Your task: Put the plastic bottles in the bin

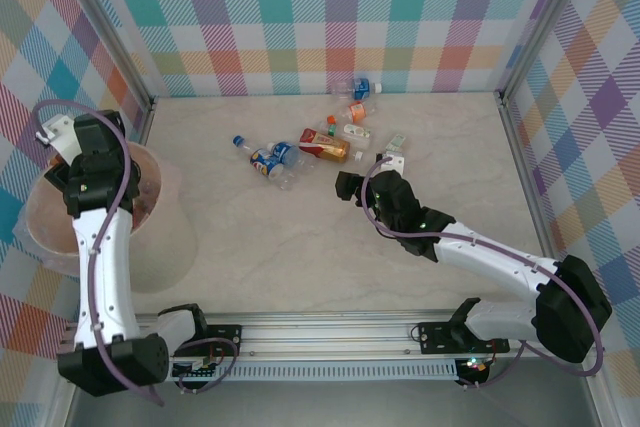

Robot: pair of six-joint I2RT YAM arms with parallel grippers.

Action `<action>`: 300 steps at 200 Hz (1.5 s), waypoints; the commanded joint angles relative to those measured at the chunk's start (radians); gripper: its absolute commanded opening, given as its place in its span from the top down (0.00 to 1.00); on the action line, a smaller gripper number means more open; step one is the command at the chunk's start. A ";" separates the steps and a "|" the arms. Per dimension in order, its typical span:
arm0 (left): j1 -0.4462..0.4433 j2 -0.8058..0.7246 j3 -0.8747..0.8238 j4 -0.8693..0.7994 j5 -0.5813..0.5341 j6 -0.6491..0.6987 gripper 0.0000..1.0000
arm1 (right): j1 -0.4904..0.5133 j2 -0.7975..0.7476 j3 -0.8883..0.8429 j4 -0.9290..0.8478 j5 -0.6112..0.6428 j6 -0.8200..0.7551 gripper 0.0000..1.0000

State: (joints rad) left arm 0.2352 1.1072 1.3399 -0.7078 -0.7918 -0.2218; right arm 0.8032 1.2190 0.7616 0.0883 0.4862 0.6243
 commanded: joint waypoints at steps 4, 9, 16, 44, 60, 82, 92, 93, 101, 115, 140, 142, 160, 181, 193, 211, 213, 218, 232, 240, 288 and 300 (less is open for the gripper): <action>0.043 0.033 -0.010 0.101 0.071 -0.022 0.39 | -0.006 0.002 0.029 0.034 -0.006 0.000 0.00; 0.043 0.042 -0.003 0.089 0.067 -0.034 0.37 | -0.006 0.001 0.026 0.035 -0.005 0.001 0.00; 0.043 0.054 0.011 0.058 0.057 -0.064 0.30 | -0.006 -0.001 0.024 0.036 -0.003 0.002 0.00; 0.043 0.058 0.060 -0.026 0.068 -0.121 0.04 | -0.006 -0.007 0.019 0.032 0.001 0.003 0.00; 0.043 0.060 0.097 -0.070 0.111 -0.130 0.02 | -0.006 -0.007 0.020 0.032 0.003 0.000 0.00; 0.043 0.053 0.132 -0.114 0.178 -0.147 0.00 | -0.006 -0.004 0.020 0.036 0.002 0.003 0.00; 0.040 0.047 0.143 -0.124 0.228 -0.154 0.00 | -0.006 -0.003 0.020 0.035 0.002 0.008 0.00; 0.040 0.048 0.144 -0.126 0.234 -0.155 0.00 | -0.006 -0.003 0.019 0.036 0.002 0.008 0.00; 0.034 0.043 0.148 -0.131 0.267 -0.164 0.00 | -0.006 -0.001 0.019 0.036 0.002 0.010 0.00; 0.015 0.036 0.154 -0.132 0.311 -0.166 0.00 | -0.006 -0.002 0.019 0.036 0.001 0.012 0.00; -0.038 0.038 0.167 -0.147 0.328 -0.173 0.00 | -0.006 -0.004 0.020 0.030 -0.001 0.015 0.00; -0.042 0.038 0.168 -0.148 0.328 -0.173 0.00 | -0.006 -0.003 0.019 0.028 -0.001 0.015 0.00; -0.082 0.048 0.181 -0.151 0.331 -0.177 0.00 | -0.006 -0.004 0.018 0.027 0.001 0.015 0.00; -0.121 0.060 0.202 -0.157 0.315 -0.181 0.00 | -0.006 -0.006 0.017 0.027 0.001 0.015 0.00; -0.141 0.063 0.211 -0.159 0.312 -0.183 0.00 | -0.006 -0.005 0.017 0.026 0.003 0.014 0.00; -0.183 0.069 0.232 -0.163 0.321 -0.194 0.00 | -0.006 -0.006 0.013 0.026 0.006 0.015 0.00; -0.190 0.069 0.234 -0.163 0.323 -0.195 0.00 | -0.006 -0.007 0.012 0.026 0.006 0.015 0.00; -0.208 0.070 0.241 -0.165 0.323 -0.199 0.00 | -0.006 -0.007 0.012 0.026 0.006 0.015 0.00; -0.270 0.074 0.262 -0.164 0.318 -0.203 0.00 | -0.006 -0.007 0.010 0.028 0.009 0.015 0.00; -0.310 0.080 0.274 -0.161 0.314 -0.205 0.00 | -0.005 -0.007 0.010 0.030 0.008 0.015 0.00; -0.494 0.136 0.317 -0.075 0.498 -0.209 0.00 | -0.006 -0.012 0.007 0.025 0.012 0.012 0.00; -0.518 0.160 0.322 -0.052 0.567 -0.223 0.00 | -0.007 -0.018 0.003 0.022 0.015 0.011 0.00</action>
State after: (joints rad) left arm -0.2371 1.2266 1.6360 -0.8303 -0.3790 -0.4194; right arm 0.8032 1.2186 0.7616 0.0891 0.4858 0.6254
